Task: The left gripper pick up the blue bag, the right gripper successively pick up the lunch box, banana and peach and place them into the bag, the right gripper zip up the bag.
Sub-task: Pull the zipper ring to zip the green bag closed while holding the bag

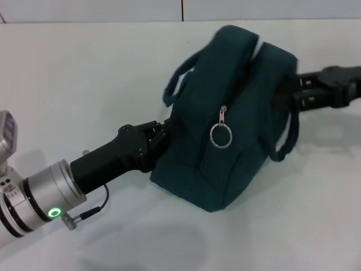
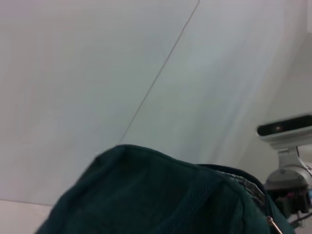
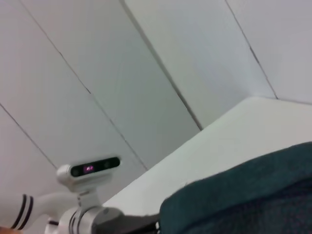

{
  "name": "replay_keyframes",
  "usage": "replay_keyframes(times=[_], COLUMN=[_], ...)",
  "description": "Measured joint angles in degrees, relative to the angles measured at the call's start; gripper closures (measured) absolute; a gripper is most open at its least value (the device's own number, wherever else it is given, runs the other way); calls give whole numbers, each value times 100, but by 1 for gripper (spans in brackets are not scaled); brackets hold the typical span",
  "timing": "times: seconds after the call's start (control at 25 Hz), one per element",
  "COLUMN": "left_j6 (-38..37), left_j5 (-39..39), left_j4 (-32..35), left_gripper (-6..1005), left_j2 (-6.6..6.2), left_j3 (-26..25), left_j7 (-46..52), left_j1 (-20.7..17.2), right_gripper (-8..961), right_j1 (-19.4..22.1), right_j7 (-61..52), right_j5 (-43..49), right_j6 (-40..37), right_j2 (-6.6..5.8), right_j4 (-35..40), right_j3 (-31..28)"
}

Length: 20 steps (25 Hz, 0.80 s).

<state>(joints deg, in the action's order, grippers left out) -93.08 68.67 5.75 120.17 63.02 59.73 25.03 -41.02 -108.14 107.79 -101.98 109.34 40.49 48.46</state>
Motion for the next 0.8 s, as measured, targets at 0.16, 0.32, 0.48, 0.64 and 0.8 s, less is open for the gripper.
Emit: replay_keyframes(times=[0.16,0.32,0.48,0.64,0.8], left_j6=[-1,-3,-5,-6,-9], left_j5=[-27,-43,-111,-277,-307], left_j4=[-3,-41,-158,-218,-233], left_gripper=[950,950,951,951,951], left_j2=[19,46,57,55,30], left_j3=[-1,-19,-50,-53,-33], left_j7=[-29,-84,-152,-201,-201], left_j1=[-22,-30,28,28,28], right_gripper=[212,212,212,213,213], right_j1=[-164,-302,-385,-290,67], right_j7=[50,128,157,160,162], right_j5=[-4,-5,-8,-14,-142], right_j6=[176,283,334,335,238], right_j2=[28,76,118,161,172], right_j4=[-27,-10,-12,-34,2], right_j3=[-3,-3,-4,-4,-7])
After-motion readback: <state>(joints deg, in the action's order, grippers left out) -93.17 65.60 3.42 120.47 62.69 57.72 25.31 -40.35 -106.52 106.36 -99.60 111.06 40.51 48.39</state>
